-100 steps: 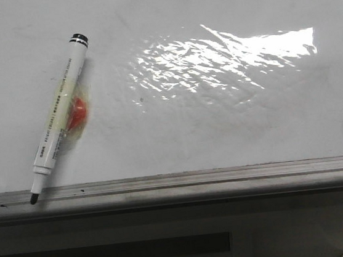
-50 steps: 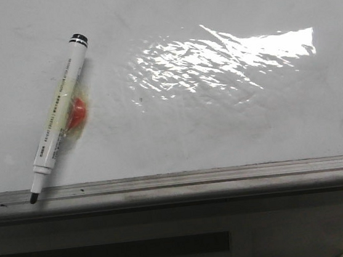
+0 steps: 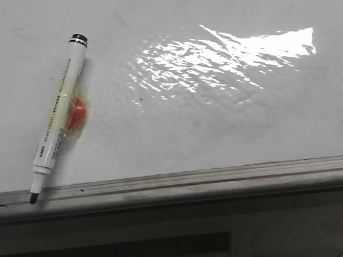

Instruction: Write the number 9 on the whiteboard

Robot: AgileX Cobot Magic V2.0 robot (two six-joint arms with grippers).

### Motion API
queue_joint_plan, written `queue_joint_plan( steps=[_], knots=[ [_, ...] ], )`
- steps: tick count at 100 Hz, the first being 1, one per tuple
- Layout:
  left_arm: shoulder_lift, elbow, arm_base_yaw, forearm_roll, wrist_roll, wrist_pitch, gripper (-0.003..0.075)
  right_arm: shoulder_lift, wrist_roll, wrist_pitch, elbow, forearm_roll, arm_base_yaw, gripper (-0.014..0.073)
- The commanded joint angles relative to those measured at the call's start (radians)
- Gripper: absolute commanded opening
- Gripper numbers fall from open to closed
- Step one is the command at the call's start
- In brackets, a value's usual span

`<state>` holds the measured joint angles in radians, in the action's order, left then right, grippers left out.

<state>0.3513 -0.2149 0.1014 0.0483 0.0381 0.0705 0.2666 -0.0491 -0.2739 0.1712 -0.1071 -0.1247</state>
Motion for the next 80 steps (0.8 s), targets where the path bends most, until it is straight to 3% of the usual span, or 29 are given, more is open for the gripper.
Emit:
queue_joint_plan(
  steps=[1, 16, 37, 66, 80],
  knots=[
    [0.032, -0.034, 0.018, 0.005, 0.001, -0.128, 0.0472, 0.016, 0.002, 0.083, 0.036, -0.005, -0.007, -0.0061],
    [0.056, -0.034, 0.101, 0.004, 0.001, -0.138, 0.0468, 0.016, 0.002, 0.081, 0.036, -0.005, -0.007, -0.0061],
    [0.108, -0.034, 0.318, 0.004, 0.001, -0.171, 0.0401, 0.016, 0.002, 0.077, 0.036, -0.005, -0.007, -0.0061],
    [0.25, -0.034, 0.635, 0.004, 0.001, -0.223, 0.0399, 0.016, 0.002, 0.072, 0.036, -0.005, -0.007, -0.0061],
    [0.354, -0.034, 0.725, 0.007, 0.001, -0.3, 0.0399, 0.016, 0.002, 0.065, 0.036, -0.005, -0.007, -0.0061]
  ],
)
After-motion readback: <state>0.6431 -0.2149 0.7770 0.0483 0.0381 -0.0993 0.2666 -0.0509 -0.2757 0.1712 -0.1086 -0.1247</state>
